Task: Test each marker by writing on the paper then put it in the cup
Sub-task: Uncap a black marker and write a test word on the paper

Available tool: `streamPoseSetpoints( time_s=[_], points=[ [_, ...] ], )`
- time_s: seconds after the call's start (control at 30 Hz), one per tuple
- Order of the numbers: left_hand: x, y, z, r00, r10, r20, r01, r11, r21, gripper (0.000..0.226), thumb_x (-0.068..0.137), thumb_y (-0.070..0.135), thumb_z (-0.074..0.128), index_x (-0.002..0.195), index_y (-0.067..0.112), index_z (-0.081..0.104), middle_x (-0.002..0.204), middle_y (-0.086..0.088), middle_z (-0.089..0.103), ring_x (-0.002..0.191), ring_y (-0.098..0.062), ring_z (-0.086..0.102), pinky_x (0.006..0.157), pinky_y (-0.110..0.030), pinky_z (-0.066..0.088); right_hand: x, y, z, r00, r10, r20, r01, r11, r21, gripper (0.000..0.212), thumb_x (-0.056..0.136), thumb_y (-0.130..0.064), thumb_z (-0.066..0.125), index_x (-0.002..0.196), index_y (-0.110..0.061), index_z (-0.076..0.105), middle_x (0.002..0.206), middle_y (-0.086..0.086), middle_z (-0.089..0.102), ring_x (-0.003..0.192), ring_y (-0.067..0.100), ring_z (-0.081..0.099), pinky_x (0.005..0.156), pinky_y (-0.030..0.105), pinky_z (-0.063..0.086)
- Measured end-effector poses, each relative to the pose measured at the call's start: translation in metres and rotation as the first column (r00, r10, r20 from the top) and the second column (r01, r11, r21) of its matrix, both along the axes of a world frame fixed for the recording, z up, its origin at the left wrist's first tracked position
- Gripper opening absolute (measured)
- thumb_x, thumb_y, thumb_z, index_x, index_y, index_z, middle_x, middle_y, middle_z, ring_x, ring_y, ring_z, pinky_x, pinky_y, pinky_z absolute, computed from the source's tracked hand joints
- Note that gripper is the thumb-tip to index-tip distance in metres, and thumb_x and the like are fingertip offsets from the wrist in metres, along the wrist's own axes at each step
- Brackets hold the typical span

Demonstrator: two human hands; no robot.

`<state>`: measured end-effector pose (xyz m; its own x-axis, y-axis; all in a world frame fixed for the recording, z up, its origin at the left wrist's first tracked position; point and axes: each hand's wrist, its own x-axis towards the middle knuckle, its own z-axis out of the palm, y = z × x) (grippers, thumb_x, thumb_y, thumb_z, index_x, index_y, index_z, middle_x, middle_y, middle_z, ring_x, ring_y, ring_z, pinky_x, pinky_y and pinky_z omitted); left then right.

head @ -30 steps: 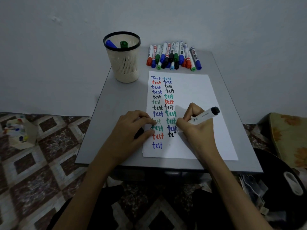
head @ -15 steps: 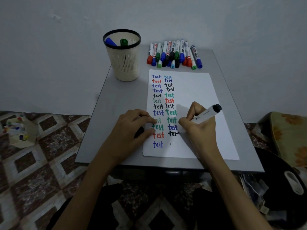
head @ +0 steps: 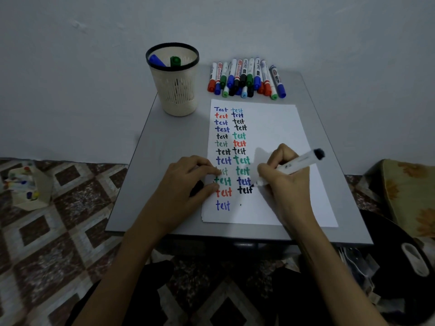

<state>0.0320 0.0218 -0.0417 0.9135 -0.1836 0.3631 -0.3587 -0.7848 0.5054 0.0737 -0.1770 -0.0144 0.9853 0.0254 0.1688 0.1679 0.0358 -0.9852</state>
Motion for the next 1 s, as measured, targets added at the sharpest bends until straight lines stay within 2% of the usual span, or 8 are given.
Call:
streamPoseSetpoints(
  time_s=[0.1, 0.2, 0.3, 0.4, 0.5, 0.6, 0.8, 1.0],
  points=[
    [-0.005, 0.002, 0.004, 0.997, 0.077, 0.032, -0.076, 0.997, -0.008, 0.046, 0.082, 0.052, 0.055, 0.118, 0.024, 0.060, 0.118, 0.006, 0.052, 0.111, -0.009, 0.048, 0.094, -0.028, 0.032, -0.002, -0.003, 0.002, 0.996, -0.085, -0.001, 0.085, 0.991, 0.101, 0.028, 0.081, 0.001, 0.070, 0.071, 0.004, 0.044, 0.062, 0.011, 0.046, 0.049, 0.011, 0.040, 0.047, 0.018, 0.038],
    [-0.014, 0.007, 0.008, 0.989, 0.140, 0.040, -0.142, 0.989, 0.042, 0.058, 0.073, 0.062, 0.058, 0.120, 0.029, 0.056, 0.115, 0.009, 0.053, 0.109, -0.008, 0.047, 0.087, -0.025, 0.025, -0.005, -0.005, 0.004, 0.992, -0.118, 0.034, 0.115, 0.990, 0.086, 0.031, 0.077, -0.009, 0.077, 0.073, -0.002, 0.047, 0.067, 0.009, 0.053, 0.055, 0.015, 0.047, 0.052, 0.023, 0.043],
    [-0.022, 0.011, 0.005, 0.987, 0.160, -0.027, -0.161, 0.987, -0.016, 0.058, 0.069, 0.065, 0.059, 0.115, 0.030, 0.057, 0.109, 0.012, 0.053, 0.103, -0.009, 0.049, 0.086, -0.030, 0.034, -0.005, -0.005, 0.006, 0.993, -0.113, 0.040, 0.110, 0.991, 0.072, 0.026, 0.077, -0.007, 0.077, 0.081, 0.004, 0.054, 0.081, 0.017, 0.063, 0.063, 0.022, 0.060, 0.060, 0.028, 0.050],
    [-0.027, 0.014, 0.006, 0.988, 0.155, -0.005, -0.154, 0.984, -0.086, 0.040, 0.077, 0.055, 0.058, 0.102, 0.025, 0.064, 0.100, 0.011, 0.057, 0.095, -0.010, 0.052, 0.082, -0.036, 0.046, -0.005, -0.005, 0.012, 0.998, -0.057, -0.038, 0.064, 0.976, 0.209, 0.017, 0.088, -0.006, 0.065, 0.090, 0.011, 0.061, 0.097, 0.026, 0.066, 0.080, 0.034, 0.068, 0.065, 0.035, 0.057],
    [-0.028, 0.013, 0.010, 0.994, 0.107, 0.010, -0.102, 0.973, -0.209, 0.020, 0.083, 0.036, 0.062, 0.099, 0.023, 0.065, 0.098, 0.012, 0.061, 0.092, -0.005, 0.057, 0.079, -0.029, 0.049, -0.011, -0.003, 0.019, 0.996, -0.006, -0.085, 0.028, 0.967, 0.255, 0.022, 0.094, -0.011, 0.057, 0.079, 0.005, 0.059, 0.078, 0.025, 0.066, 0.059, 0.034, 0.061, 0.050, 0.032, 0.050],
    [-0.030, 0.008, 0.016, 0.998, 0.051, 0.033, -0.036, 0.932, -0.361, 0.021, 0.083, 0.029, 0.063, 0.101, 0.017, 0.067, 0.101, 0.010, 0.063, 0.095, -0.008, 0.062, 0.078, -0.021, 0.049, -0.020, 0.002, 0.024, 0.995, 0.057, -0.080, -0.033, 0.960, 0.277, 0.027, 0.091, -0.009, 0.058, 0.067, -0.004, 0.048, 0.059, 0.020, 0.054, 0.043, 0.024, 0.047, 0.044, 0.027, 0.039],
    [-0.029, -0.006, 0.027, 0.998, -0.031, 0.050, 0.052, 0.876, -0.480, 0.023, 0.079, 0.010, 0.072, 0.101, 0.007, 0.067, 0.099, 0.000, 0.064, 0.091, -0.009, 0.065, 0.083, -0.021, 0.051, -0.028, 0.009, 0.032, 0.982, 0.153, -0.111, -0.107, 0.934, 0.340, 0.029, 0.091, -0.002, 0.055, 0.066, -0.006, 0.041, 0.055, 0.010, 0.055, 0.037, 0.018, 0.046, 0.038, 0.022, 0.034],
    [-0.026, -0.015, 0.027, 0.995, -0.073, 0.069, 0.097, 0.868, -0.487, 0.023, 0.079, 0.013, 0.074, 0.101, 0.007, 0.068, 0.097, 0.001, 0.065, 0.090, -0.011, 0.065, 0.082, -0.023, 0.051, -0.030, 0.010, 0.027, 0.973, 0.196, -0.124, -0.149, 0.937, 0.317, 0.027, 0.089, -0.002, 0.057, 0.066, -0.006, 0.043, 0.056, 0.014, 0.056, 0.038, 0.022, 0.049, 0.037, 0.024, 0.037]
  ],
)
